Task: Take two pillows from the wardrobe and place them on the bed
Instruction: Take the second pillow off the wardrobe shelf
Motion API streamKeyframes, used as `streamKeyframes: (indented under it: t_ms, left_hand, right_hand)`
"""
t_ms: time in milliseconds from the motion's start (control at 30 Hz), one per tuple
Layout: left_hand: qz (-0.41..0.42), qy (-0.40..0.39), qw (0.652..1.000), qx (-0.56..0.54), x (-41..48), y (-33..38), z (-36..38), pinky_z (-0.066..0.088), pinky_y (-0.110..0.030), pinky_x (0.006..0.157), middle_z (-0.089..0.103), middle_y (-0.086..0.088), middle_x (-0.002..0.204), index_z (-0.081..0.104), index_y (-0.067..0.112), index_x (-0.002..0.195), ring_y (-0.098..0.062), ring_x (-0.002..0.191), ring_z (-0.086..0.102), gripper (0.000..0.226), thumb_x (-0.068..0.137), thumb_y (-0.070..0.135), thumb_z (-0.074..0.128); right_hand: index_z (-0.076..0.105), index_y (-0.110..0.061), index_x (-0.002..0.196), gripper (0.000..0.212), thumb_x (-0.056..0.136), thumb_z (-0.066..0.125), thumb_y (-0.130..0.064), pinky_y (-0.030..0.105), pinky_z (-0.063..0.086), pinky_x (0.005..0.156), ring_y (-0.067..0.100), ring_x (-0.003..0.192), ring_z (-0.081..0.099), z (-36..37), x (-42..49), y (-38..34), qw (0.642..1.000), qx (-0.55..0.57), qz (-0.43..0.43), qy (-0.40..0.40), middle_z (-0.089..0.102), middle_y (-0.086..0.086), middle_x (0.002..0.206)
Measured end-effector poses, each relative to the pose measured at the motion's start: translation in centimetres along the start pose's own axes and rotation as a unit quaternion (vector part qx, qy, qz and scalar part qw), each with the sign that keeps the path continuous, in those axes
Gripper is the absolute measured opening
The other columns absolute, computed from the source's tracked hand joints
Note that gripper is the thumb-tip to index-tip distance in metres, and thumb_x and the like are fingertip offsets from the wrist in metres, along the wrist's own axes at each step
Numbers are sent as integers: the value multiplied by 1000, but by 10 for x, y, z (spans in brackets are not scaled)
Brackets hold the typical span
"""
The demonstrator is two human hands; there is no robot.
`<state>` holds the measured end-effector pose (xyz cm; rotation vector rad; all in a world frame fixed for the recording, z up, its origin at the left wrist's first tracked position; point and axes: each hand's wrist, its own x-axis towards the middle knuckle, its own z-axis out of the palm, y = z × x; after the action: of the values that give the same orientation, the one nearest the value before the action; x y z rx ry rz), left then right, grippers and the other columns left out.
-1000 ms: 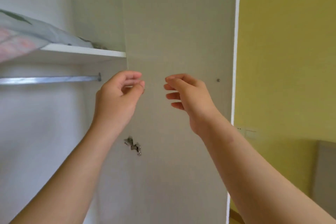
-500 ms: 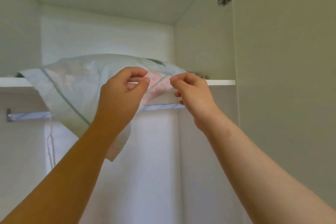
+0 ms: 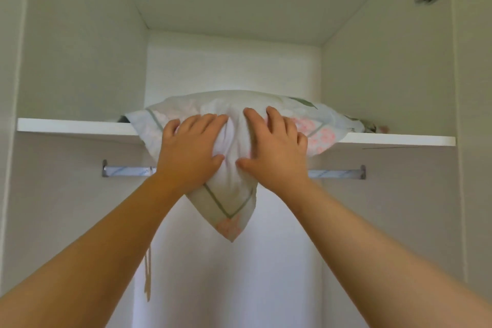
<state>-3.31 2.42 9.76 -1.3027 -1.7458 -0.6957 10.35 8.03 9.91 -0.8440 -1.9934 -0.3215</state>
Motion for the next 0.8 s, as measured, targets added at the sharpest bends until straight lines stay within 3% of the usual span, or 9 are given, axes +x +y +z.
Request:
streamKeyframes:
  t_ms: [100, 233, 400, 533, 633, 733, 800]
  left_hand:
    - [-23, 78, 995, -50, 2, 3, 4, 16, -34, 108, 55, 7, 133, 48, 31, 130, -17, 126, 45, 38, 93, 26, 46]
    - [-37, 101, 991, -79, 5, 5, 0, 21, -32, 101, 64, 7, 123, 60, 29, 119, -18, 119, 53, 29, 93, 26, 47]
    - [-13, 108, 992, -64, 7, 16, -14, 31, -35, 91, 73, 3, 101, 70, 23, 98, -21, 100, 61, 21, 92, 30, 51]
    - [19, 91, 990, -103, -2, 44, -25, 36, -34, 92, 73, 3, 99, 70, 19, 97, -20, 96, 63, 22, 92, 30, 52]
    - [50, 67, 981, -173, -8, 76, -38, 37, -26, 81, 71, 3, 100, 68, 19, 99, -17, 95, 61, 21, 92, 28, 51]
    - [89, 27, 979, -182, -5, 110, -48, 33, -23, 75, 66, 7, 105, 63, 23, 103, -14, 99, 55, 21, 95, 29, 45]
    - [126, 20, 972, -195, 0, 126, -58, 35, -27, 82, 66, 7, 106, 62, 24, 103, -16, 105, 52, 22, 96, 26, 42]
  right_hand:
    - [40, -30, 133, 46, 89, 49, -19, 42, 28, 99, 33, 129, 33, 12, 7, 2, 996, -9, -20, 84, 31, 6, 148]
    - [63, -14, 104, 22, 88, 48, -9, 32, 25, 75, 33, 106, 51, 4, 16, 12, 984, 26, -57, 164, 61, 5, 119]
    - [57, -14, 108, 25, 91, 41, -7, 30, 27, 77, 24, 112, 46, -13, 9, 20, 988, 83, -52, 118, 61, 3, 110]
    - [53, -17, 112, 27, 93, 36, -8, 29, 23, 81, 23, 115, 44, -35, -5, 44, 993, 41, -58, 91, 59, 2, 113]
    - [53, -18, 112, 28, 92, 35, -9, 27, 17, 76, 25, 115, 44, -57, -24, 76, 996, 23, -28, 78, 58, 3, 117]
    - [52, -19, 110, 29, 90, 35, -8, 34, 26, 82, 30, 110, 46, -76, -40, 105, 998, 2, 11, 63, 60, 6, 114]
    - [52, -17, 110, 30, 89, 34, -6, 37, 30, 82, 32, 108, 48, -87, -43, 121, 997, -17, 39, 67, 60, 8, 114]
